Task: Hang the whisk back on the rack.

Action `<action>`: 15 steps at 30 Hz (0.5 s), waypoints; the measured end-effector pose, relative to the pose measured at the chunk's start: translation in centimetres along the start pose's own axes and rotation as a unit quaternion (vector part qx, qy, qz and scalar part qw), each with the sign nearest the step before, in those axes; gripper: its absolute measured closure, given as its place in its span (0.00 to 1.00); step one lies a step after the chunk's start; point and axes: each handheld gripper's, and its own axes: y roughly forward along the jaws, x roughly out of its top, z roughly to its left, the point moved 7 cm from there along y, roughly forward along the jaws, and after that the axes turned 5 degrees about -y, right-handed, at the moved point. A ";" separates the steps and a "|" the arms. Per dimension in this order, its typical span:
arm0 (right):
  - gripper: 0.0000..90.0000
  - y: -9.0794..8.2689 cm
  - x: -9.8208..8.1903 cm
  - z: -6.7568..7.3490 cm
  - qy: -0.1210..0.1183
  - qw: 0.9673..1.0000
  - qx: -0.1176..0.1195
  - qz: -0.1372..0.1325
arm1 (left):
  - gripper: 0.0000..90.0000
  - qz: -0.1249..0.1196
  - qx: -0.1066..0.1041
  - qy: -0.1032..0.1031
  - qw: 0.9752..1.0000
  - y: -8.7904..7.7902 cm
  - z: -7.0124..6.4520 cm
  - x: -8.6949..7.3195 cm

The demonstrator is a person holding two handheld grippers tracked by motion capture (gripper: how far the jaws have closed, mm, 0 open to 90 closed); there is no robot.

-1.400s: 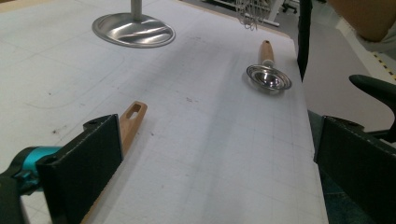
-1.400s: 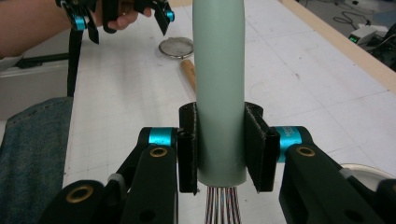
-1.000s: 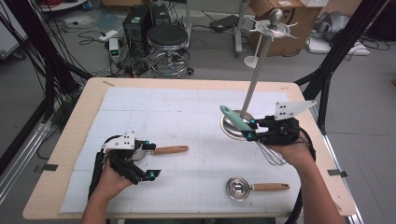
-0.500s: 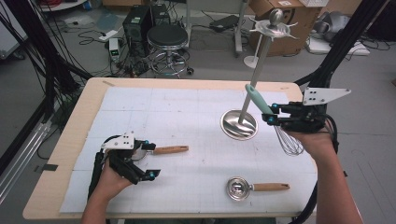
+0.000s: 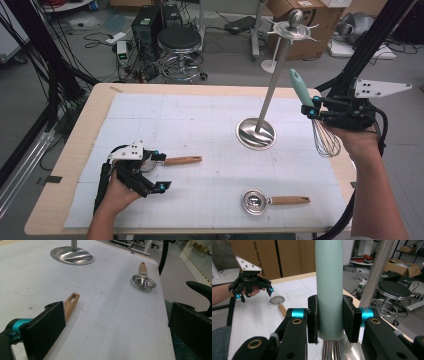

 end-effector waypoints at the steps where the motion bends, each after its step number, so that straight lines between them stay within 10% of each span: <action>1: 0.77 0.0 -0.1 -0.2 0.002 1.000 -0.003 0.002 | 0.02 0.001 0.000 0.002 1.000 0.0 0.0 0.0; 15: 0.77 -1.1 0.5 -1.2 0.012 1.000 0.006 -0.018 | 0.02 -0.002 -0.005 -0.004 1.000 0.0 0.0 0.0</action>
